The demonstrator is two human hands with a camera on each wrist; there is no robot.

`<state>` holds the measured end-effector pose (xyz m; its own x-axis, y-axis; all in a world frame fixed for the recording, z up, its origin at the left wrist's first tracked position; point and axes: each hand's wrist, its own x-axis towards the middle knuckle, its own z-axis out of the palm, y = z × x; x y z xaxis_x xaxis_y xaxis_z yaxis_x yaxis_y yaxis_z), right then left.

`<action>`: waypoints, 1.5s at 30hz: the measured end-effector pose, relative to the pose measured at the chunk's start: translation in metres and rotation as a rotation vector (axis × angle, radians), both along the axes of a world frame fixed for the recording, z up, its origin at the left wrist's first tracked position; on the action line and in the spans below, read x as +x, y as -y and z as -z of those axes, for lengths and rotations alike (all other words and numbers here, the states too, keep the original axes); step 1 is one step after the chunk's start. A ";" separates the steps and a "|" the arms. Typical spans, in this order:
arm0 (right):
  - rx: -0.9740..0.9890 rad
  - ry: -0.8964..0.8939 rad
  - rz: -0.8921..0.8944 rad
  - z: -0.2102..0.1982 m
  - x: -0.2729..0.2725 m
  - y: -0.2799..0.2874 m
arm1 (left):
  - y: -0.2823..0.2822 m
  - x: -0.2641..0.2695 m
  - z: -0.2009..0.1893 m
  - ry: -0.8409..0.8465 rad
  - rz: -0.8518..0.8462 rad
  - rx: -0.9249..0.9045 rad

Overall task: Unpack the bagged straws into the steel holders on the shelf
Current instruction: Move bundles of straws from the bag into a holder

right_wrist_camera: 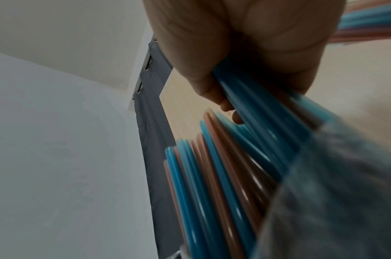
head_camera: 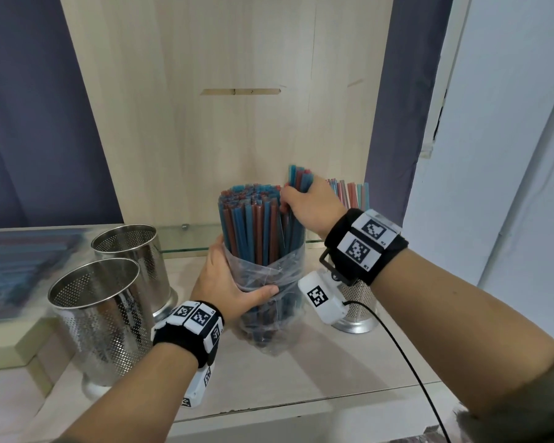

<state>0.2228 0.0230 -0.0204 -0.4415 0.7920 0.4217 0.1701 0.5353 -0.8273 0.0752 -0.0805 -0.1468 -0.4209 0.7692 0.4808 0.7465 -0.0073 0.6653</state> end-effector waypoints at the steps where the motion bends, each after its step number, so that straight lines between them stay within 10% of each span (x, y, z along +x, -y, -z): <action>1: 0.002 -0.047 -0.002 -0.006 0.000 -0.001 | 0.000 0.000 0.000 0.002 -0.003 -0.009; 15: -0.068 -0.698 -0.009 -0.136 0.097 -0.034 | 0.000 0.000 0.000 0.018 0.014 -0.009; 31: 0.012 0.083 0.189 0.001 0.078 -0.066 | -0.005 -0.003 0.004 0.016 0.018 -0.010; 45: 0.401 -0.164 0.245 0.005 0.115 -0.038 | -0.005 -0.003 0.004 -0.006 0.014 -0.032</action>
<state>0.3381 0.0610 -0.0255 -0.1652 0.6252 0.7627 0.2155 0.7776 -0.5907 0.0726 -0.0757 -0.1512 -0.4070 0.7900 0.4586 0.7506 0.0031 0.6608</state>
